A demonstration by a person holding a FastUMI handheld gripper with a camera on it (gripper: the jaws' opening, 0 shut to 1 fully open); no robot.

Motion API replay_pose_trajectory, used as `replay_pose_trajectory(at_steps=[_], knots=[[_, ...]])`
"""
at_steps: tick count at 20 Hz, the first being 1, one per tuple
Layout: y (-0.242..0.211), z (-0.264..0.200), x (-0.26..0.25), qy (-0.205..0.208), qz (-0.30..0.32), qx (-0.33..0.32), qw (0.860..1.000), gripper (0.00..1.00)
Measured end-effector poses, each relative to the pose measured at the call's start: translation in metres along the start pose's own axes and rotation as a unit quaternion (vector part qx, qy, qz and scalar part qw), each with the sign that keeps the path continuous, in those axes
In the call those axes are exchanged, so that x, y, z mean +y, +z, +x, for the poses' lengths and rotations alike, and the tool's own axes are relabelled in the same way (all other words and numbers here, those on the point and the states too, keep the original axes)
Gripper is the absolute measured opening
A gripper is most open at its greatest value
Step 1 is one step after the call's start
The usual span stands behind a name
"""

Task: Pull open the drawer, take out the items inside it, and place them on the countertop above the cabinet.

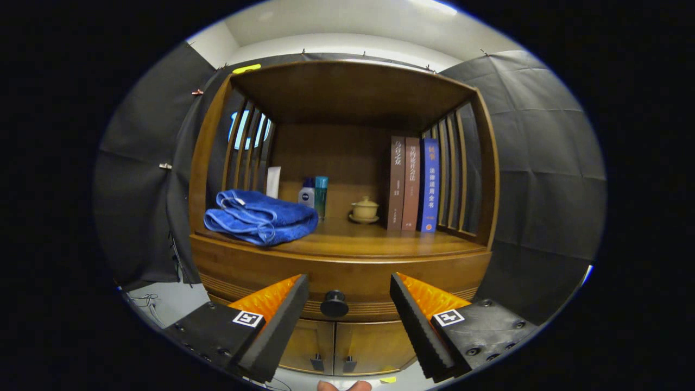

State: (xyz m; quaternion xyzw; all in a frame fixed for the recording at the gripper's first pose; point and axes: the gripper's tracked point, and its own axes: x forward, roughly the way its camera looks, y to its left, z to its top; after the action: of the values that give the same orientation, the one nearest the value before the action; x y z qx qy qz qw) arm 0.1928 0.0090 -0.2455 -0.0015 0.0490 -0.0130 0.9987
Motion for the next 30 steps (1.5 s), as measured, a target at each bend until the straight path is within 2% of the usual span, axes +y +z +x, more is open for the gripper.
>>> replay_pose_trajectory(at_steps=[4, 13, 17, 22, 30], knots=[[-0.038, 0.026, 0.007, -0.003, 0.003, 0.034, 0.999, 0.98], [-0.060, 0.052, 0.015, 0.012, 0.005, 0.043, 0.999, 0.57], [-0.055, 0.053, 0.013, 0.014, 0.001, 0.039, 0.999, 0.40], [-0.056, 0.027, 0.010, 0.011, 0.011, 0.049, 0.999, 0.40], [-0.056, -0.055, 0.009, 0.015, 0.008, 0.058, 0.998, 0.40]])
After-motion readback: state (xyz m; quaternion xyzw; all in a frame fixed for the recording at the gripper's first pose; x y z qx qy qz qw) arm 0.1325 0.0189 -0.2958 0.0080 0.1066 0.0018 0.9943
